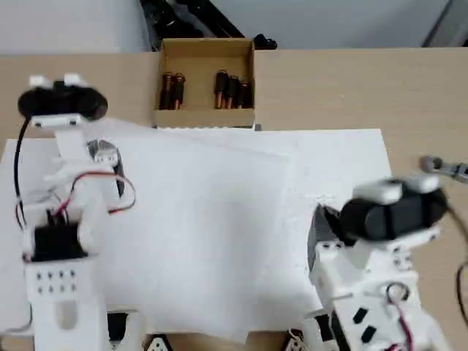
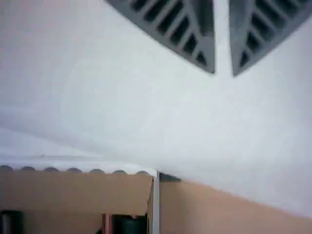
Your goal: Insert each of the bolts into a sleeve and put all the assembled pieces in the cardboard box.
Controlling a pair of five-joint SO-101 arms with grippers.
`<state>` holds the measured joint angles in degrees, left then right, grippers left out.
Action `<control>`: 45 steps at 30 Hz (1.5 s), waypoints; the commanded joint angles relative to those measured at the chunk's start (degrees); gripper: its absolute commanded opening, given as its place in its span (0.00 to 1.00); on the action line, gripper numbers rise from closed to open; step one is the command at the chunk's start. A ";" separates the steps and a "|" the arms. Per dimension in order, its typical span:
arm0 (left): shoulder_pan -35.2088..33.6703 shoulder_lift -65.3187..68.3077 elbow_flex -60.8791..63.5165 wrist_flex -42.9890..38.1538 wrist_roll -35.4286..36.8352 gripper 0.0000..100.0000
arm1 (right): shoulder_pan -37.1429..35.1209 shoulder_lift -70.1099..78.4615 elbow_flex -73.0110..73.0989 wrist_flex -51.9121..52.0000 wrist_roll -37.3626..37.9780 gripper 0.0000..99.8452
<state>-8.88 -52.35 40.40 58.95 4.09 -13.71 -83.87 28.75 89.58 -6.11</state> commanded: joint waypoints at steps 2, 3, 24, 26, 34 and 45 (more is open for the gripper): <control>-0.26 -14.77 14.90 -8.88 -0.44 0.01 | 2.24 -15.25 16.26 -2.33 3.34 0.00; -0.26 -18.02 18.24 -9.67 -0.44 0.01 | 2.86 -17.89 18.99 -2.24 3.34 0.00; -1.49 -46.77 52.88 -10.20 -5.10 0.01 | 9.36 -20.18 39.21 -4.97 3.60 0.00; -1.41 -50.37 55.96 -10.20 -5.10 0.01 | 9.54 -20.18 41.58 -5.49 3.60 0.00; -1.14 -51.25 55.87 -8.00 -5.01 0.01 | 9.80 -20.18 49.85 -8.31 3.60 0.00; -1.32 -51.69 55.52 -5.63 -4.92 0.01 | 9.80 -20.09 60.92 -12.53 3.52 0.01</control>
<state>-9.93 -103.16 96.48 53.23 -0.40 -4.66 -103.65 90.02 78.24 -2.95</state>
